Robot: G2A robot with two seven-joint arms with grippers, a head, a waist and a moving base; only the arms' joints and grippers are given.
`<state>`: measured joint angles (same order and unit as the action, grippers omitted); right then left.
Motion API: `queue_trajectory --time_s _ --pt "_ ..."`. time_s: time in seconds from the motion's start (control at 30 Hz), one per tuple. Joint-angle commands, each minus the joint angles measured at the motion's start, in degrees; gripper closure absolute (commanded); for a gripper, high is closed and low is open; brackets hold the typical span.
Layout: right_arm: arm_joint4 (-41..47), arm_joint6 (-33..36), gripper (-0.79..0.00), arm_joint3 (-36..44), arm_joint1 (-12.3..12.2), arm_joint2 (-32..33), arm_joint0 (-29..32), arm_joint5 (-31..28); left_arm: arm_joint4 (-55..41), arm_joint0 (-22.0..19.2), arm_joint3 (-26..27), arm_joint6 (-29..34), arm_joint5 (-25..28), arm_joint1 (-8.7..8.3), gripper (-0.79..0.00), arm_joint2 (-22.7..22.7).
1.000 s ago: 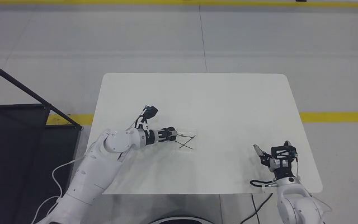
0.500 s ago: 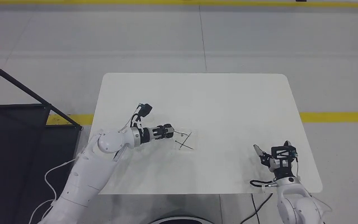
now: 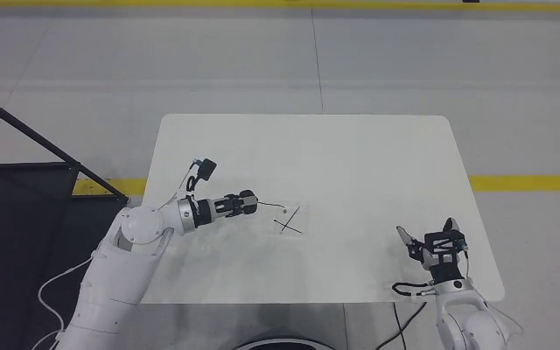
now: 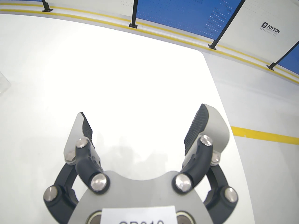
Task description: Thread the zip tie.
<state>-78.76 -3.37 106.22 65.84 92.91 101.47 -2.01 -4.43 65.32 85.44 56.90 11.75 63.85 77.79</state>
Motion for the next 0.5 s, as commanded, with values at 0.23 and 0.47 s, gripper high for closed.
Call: queue_trajectory --time_s 0.23,0.47 --pt "7.66 7.96 -0.785 7.03 0.21 0.22 0.06 -4.73 -3.17 2.89 2.82 1.37 3.26 -0.84 0.0 2.95" --pt "16.42 15.22 -0.785 10.86 0.01 0.92 -0.53 -12.04 -6.08 5.56 4.38 2.57 5.55 -1.6 0.0 6.35"
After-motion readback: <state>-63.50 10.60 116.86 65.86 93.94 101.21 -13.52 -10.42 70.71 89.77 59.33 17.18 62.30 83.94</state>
